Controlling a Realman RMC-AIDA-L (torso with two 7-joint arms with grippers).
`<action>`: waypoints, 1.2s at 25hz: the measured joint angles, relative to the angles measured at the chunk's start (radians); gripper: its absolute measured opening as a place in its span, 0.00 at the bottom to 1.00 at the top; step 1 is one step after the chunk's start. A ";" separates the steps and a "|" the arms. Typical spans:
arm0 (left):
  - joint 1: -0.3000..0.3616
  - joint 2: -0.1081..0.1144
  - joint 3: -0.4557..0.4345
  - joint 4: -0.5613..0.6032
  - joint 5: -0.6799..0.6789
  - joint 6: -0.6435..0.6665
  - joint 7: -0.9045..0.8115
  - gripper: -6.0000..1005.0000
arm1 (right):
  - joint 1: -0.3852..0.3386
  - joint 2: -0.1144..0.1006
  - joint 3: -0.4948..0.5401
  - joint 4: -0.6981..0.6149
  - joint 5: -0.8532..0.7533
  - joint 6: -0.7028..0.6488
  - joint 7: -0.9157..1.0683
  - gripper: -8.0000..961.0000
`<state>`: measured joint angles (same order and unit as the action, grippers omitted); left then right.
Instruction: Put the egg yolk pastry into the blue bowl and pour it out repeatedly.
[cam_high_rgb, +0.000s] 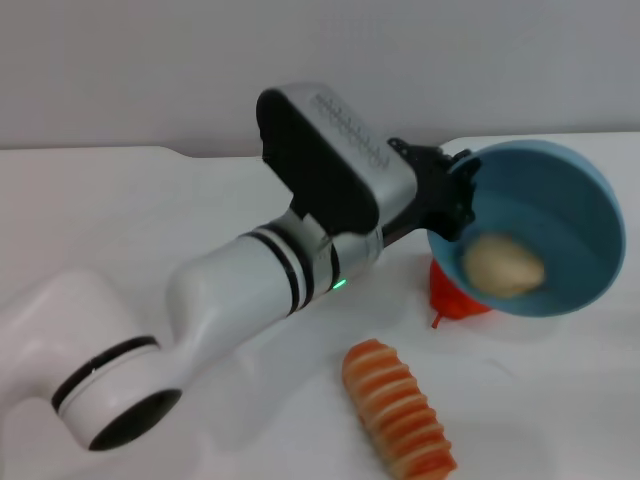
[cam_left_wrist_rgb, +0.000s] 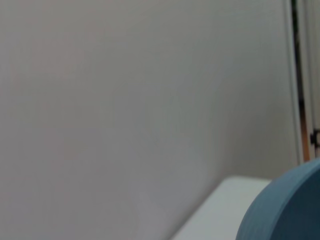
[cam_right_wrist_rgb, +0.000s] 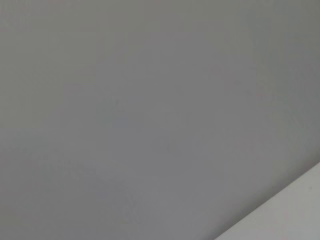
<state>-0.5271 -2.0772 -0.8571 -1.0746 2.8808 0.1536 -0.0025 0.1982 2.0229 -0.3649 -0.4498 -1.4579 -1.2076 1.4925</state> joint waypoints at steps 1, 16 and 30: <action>-0.002 -0.001 0.018 0.045 -0.003 0.097 0.058 0.00 | -0.001 0.000 0.000 0.000 0.000 0.000 0.000 0.49; -0.055 -0.001 0.149 0.196 -0.085 0.351 0.550 0.01 | -0.005 0.019 0.013 0.000 0.007 0.000 0.007 0.49; -0.093 -0.001 0.312 0.278 -0.643 0.646 0.941 0.01 | -0.002 0.030 0.029 0.000 0.008 0.000 0.007 0.49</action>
<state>-0.6197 -2.0785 -0.5448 -0.7961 2.2381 0.7994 0.9388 0.1964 2.0524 -0.3354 -0.4495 -1.4495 -1.2072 1.4993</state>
